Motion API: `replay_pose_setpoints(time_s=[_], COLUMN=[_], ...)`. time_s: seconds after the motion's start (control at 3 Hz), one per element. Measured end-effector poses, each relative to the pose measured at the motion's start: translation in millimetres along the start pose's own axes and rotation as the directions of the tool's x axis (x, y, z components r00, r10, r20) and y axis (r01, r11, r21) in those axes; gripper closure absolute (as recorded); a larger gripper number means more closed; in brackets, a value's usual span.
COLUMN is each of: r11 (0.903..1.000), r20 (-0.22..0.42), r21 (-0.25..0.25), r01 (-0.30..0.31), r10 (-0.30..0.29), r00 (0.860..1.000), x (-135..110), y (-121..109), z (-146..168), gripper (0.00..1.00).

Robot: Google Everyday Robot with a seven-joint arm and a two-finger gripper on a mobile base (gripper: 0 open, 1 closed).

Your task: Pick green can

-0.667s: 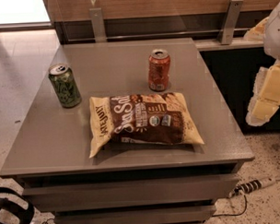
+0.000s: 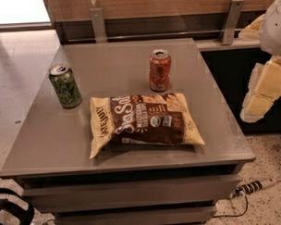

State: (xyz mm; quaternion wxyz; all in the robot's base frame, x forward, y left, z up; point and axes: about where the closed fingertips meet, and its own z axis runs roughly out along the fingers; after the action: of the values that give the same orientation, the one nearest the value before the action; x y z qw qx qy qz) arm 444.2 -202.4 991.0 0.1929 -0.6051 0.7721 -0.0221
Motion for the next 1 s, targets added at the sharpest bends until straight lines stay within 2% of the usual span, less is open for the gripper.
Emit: replay_pose_setpoints(time_s=[0.33, 0.67, 1.0], r11=[0.9998, 0.9991, 0.9965], r20=[0.1, 0.227, 0.353], r21=[-0.021, -0.033, -0.039], r01=[-0.001, -0.027, -0.074], r10=[0.003, 0.034, 0.083], r00=[0.995, 0.973, 0.932], x=[-30.4, -70.2, -103.9], y=[5.2, 20.0, 34.1], z=[5.6, 17.7, 39.1], gripper=[0.0, 0.0, 0.0])
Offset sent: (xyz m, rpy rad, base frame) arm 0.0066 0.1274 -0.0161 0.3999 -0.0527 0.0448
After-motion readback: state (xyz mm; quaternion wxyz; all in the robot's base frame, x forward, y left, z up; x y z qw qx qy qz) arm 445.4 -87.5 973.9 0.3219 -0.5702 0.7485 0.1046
